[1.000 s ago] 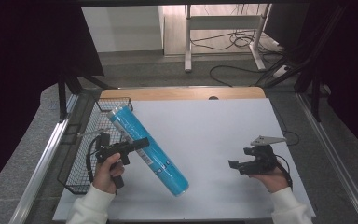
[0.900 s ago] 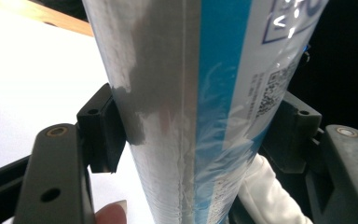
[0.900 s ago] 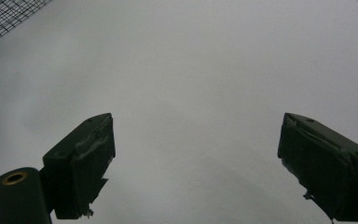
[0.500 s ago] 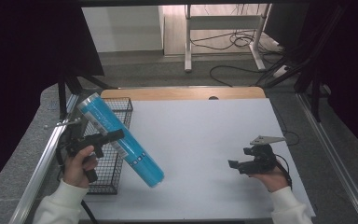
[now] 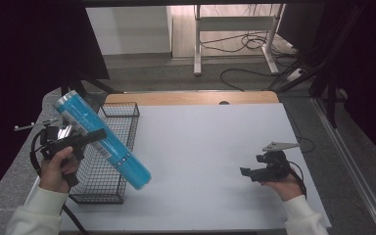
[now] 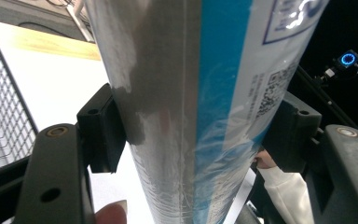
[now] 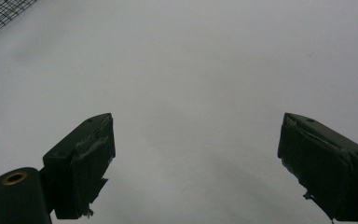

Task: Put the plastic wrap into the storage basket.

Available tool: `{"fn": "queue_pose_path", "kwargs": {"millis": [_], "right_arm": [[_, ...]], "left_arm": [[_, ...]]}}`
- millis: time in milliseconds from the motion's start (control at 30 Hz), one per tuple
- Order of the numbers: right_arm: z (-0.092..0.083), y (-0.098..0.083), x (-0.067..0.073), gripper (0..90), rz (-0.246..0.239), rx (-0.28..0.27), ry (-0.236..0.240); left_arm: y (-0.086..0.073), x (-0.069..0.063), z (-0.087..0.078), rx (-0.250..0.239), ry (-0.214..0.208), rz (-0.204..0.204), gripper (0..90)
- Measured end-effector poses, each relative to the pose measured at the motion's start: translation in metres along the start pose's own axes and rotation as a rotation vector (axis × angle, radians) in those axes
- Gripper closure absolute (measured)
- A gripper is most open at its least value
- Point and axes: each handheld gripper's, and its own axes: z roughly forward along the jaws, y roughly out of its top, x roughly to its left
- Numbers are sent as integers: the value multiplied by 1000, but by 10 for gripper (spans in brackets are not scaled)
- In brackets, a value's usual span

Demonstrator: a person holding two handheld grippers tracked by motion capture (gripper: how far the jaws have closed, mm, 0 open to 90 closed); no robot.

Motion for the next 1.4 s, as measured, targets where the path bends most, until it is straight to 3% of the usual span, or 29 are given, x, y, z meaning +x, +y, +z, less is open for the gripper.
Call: {"fn": "queue_pose_path", "kwargs": {"millis": [400,700,967,1167,1400], "right_arm": [[1,-1,-1,115,4,9,-15],[3,-1,-2,114,5,11,-20],[3,-1,-1,114,2,9,-16],[3,-1,-1,112,-1,7,-15],[3,-1,-2,112,1,6,-19]], "left_arm": [[12,21,-34,-23,23,-27,319],[30,31,-64,-17,131,-20,319],[28,40,-62,46,218,-21,319],[22,49,-57,68,229,-27,319],[15,50,-50,115,257,-22,319]]}}
